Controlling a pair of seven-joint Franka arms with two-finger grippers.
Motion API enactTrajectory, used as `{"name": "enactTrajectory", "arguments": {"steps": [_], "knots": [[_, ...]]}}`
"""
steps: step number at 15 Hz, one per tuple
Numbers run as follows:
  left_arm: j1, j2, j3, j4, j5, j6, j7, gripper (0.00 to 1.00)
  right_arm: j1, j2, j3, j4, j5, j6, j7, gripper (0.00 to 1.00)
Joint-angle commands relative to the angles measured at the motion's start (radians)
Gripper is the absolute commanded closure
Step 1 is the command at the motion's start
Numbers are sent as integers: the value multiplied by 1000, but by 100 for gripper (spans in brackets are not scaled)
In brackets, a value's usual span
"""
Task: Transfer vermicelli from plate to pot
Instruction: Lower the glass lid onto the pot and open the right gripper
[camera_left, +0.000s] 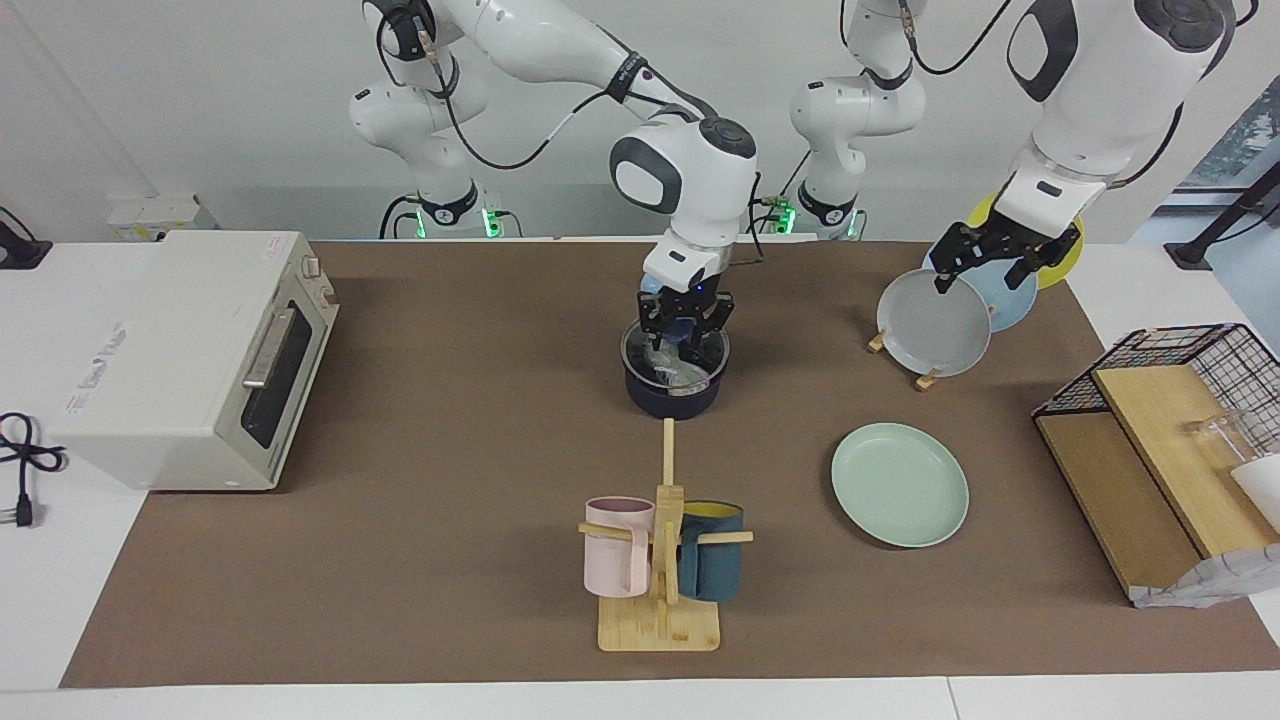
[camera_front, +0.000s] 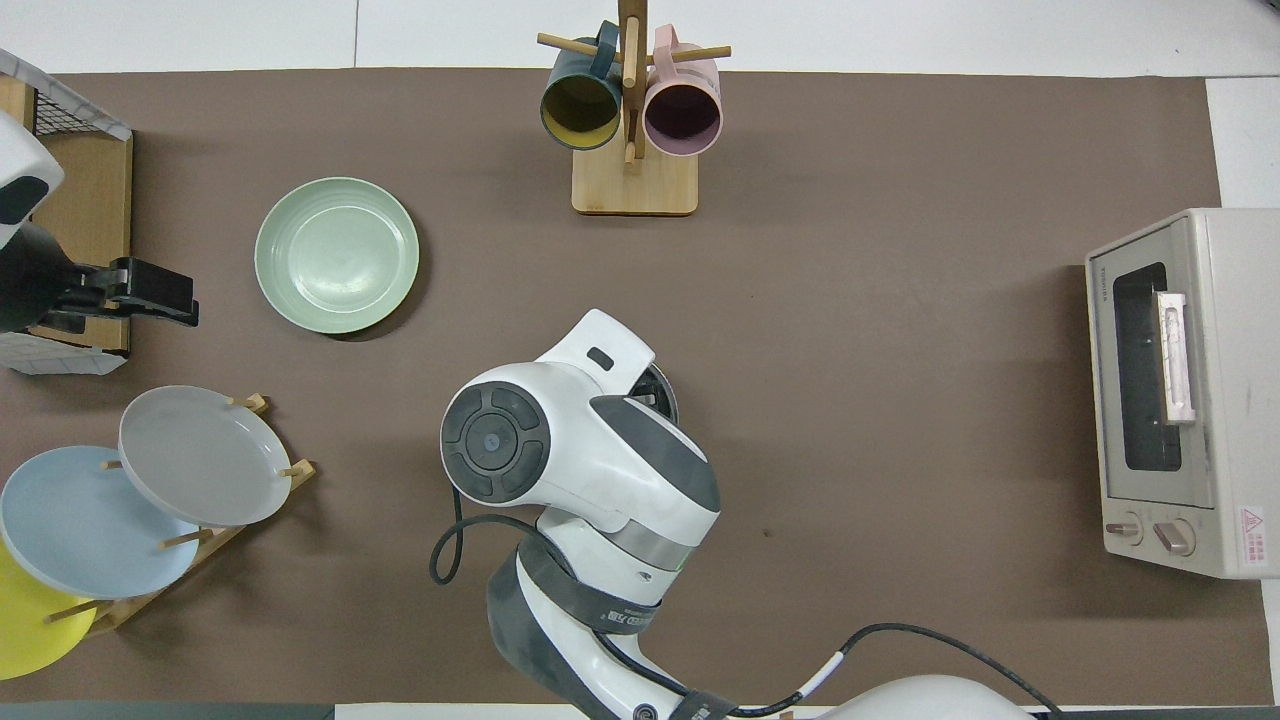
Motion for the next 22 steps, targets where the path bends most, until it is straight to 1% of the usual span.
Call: {"name": "enactTrajectory", "arguments": {"steps": [1,6,8,10,12,14,15,17,20,22], "knots": [[23,-30,-10,-34,-13,10,8,0,-3,-10,5,-9,-21,-21,-22,38],[23,-30,-10,-34,-13,10,8,0,-13,-7,5,-18,-21,-4,-47,38],[23,-30,-10,-34,-13,10,8,0,-13,-7,3,-27,-21,12,-45,33],[23,-30,-10,-34,-13,10,8,0,-18,-6,5,-35,-20,45,-44,30],[23,-30,-10,-34,-13,10,8,0,-16,2,3,-39,-20,56,-38,30],[23,-30,-10,-34,-13,10,8,0,-16,3,3,-33,-20,55,-38,25],[23,-30,-10,-34,-13,10,8,0,-16,5,3,-29,-20,53,-38,19],[23,-30,-10,-34,-13,10,8,0,-18,3,3,-9,-18,49,-38,0],[23,-30,-10,-34,-13,10,8,0,-32,5,2,49,-14,15,-47,0],[23,-30,-10,-34,-13,10,8,0,-52,-7,2,62,9,13,-47,0]]}}
